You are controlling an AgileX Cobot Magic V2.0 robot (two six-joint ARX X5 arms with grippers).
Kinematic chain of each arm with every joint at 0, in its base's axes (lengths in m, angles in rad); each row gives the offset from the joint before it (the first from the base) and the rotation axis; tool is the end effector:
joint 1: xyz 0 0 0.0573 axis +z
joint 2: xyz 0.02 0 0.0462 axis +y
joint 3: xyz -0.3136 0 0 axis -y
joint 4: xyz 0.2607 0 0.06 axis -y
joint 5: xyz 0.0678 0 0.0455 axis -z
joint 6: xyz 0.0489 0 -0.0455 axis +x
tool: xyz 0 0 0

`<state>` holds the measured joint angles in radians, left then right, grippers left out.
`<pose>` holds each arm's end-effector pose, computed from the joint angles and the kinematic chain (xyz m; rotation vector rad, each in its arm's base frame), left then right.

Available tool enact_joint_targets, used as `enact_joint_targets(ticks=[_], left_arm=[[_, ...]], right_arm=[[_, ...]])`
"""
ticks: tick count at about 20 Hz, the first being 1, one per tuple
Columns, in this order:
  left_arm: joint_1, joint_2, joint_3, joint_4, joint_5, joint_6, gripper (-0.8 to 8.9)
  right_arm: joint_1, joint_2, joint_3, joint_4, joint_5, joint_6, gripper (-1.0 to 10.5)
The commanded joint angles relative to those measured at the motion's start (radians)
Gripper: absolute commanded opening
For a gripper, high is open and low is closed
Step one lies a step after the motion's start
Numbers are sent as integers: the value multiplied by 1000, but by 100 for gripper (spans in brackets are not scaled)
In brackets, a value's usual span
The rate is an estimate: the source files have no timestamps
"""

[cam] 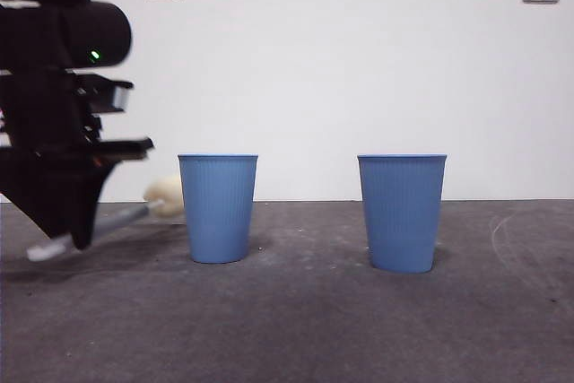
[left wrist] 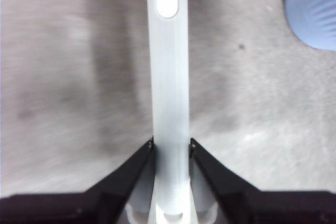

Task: Pick up the cup brush,pick up the cup,insert the brush into the cup,clean the cup,put the cup brush back,put the cup back to the fixed position on the table

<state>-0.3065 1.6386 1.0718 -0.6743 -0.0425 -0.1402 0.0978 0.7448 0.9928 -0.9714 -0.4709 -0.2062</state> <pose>0.3164 -0.0979 0.2166 0.0944 1.2362 -0.1425 0.1082 0.0329 0.3645 -0.0561 0.6600 0.6142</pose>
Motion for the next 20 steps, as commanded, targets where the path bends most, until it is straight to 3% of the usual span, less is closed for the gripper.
enact_joint_targets(ticks=[1, 6, 10, 14, 20], left_arm=[[42, -68, -3, -39, -3, 72, -9], [112, -321, -3, -174, 2, 205, -9], [118, -539, -3, -245, 88, 220, -9], [118, -660, -3, -288, 150, 219, -9], [118, -683, -3, -346, 182, 219, -9]], right_arm=[[0, 0, 3, 13, -2, 4, 504], [1, 23, -19, 113, -24, 24, 505], [4, 27, -171, 280, -66, 90, 505], [79, 31, -343, 483, -56, 183, 505], [274, 32, -573, 791, 192, 246, 505]])
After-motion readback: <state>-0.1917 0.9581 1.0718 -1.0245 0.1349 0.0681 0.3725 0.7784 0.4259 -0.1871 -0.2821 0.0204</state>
